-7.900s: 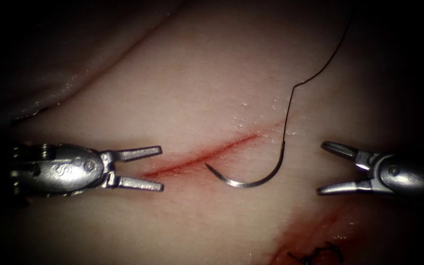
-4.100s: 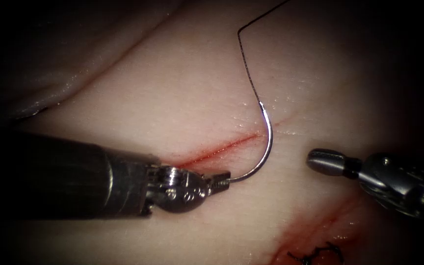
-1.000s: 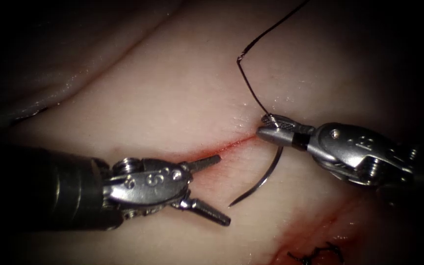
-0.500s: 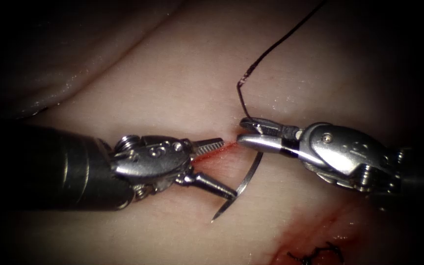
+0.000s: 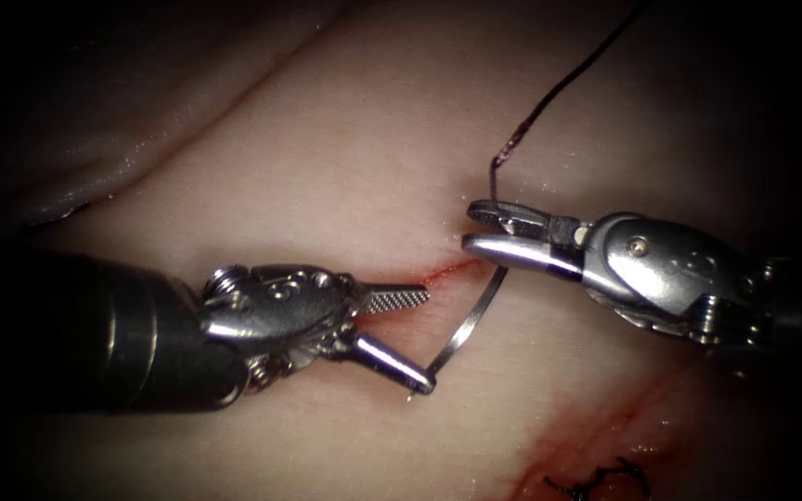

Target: Wound Closure

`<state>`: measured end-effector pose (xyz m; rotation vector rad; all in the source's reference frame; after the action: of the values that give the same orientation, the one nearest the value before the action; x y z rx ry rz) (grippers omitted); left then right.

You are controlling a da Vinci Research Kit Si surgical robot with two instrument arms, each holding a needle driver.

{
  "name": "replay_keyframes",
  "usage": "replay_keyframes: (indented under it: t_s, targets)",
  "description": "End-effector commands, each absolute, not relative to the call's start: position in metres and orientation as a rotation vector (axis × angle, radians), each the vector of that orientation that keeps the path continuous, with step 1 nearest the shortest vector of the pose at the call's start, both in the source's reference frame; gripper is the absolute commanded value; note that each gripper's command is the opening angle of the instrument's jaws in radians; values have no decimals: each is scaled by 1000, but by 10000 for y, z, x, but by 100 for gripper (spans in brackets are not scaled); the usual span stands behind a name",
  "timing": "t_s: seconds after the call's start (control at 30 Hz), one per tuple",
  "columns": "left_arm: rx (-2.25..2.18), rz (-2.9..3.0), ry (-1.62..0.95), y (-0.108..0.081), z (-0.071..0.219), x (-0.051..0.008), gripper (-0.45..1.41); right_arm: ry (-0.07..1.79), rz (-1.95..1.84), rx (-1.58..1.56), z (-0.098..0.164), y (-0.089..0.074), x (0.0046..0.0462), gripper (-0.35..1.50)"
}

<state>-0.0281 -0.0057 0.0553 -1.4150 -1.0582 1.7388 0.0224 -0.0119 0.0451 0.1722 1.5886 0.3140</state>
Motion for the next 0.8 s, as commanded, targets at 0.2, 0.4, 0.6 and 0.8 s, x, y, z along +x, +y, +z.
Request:
replay_keyframes:
  t_s: [0.2,0.4,0.6,0.8]
  targets:
    - [-1427,1727,-1079,-60,563,-288,86,1617,305,141,443,-121,232,-35]
    - [-1434,1711,-1088,-59,564,-287,74,1620,300,127,442,-121,232,-35]
    - [-1437,1711,-1094,-58,564,-286,25,1626,301,125,442,-122,232,-35]
    - [-1442,1709,-1100,-58,563,-286,-30,1628,299,126,440,-124,233,-35]
